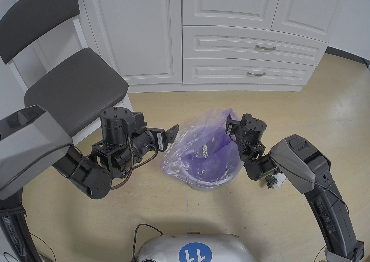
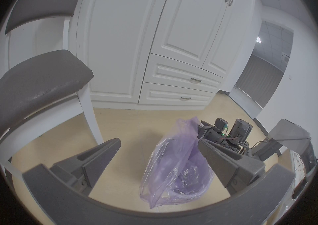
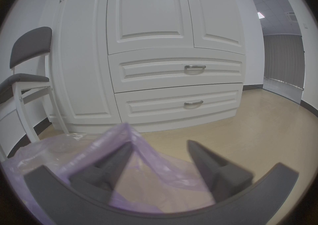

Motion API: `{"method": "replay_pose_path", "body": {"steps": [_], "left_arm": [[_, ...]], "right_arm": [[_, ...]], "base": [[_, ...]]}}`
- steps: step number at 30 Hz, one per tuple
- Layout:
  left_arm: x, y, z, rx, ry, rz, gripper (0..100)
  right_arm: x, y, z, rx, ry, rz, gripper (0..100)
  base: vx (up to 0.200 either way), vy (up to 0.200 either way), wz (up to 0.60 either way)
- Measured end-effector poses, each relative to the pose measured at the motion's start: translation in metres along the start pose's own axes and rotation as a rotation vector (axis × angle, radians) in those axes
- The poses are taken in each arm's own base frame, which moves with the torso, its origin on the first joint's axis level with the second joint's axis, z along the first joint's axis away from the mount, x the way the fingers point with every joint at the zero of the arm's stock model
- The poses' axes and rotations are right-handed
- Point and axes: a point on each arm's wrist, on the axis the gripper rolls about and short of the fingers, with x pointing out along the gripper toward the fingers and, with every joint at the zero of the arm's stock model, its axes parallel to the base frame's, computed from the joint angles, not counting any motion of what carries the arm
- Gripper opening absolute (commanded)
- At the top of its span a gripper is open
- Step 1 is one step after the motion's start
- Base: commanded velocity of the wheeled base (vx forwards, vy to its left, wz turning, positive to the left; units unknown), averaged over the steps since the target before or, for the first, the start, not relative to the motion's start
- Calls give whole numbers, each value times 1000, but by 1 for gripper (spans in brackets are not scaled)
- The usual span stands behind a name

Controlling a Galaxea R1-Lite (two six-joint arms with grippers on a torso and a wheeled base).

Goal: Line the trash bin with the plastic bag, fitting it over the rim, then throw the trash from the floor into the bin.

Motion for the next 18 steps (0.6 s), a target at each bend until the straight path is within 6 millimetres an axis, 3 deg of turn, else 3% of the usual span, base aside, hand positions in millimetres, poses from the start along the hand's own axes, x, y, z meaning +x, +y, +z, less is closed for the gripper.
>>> {"method": "replay_pose_path", "body": {"steps": [7, 18], "left_arm": [[-2, -7, -7, 7, 21, -18, 100], [-2, -14, -14, 17, 44, -34, 100]], "right_arm": [[-18, -7, -5, -33, 80, 16, 100], [-55, -21, 32, -137, 191, 67, 100]], "base": [[0, 0, 0], [0, 0, 0]]}}
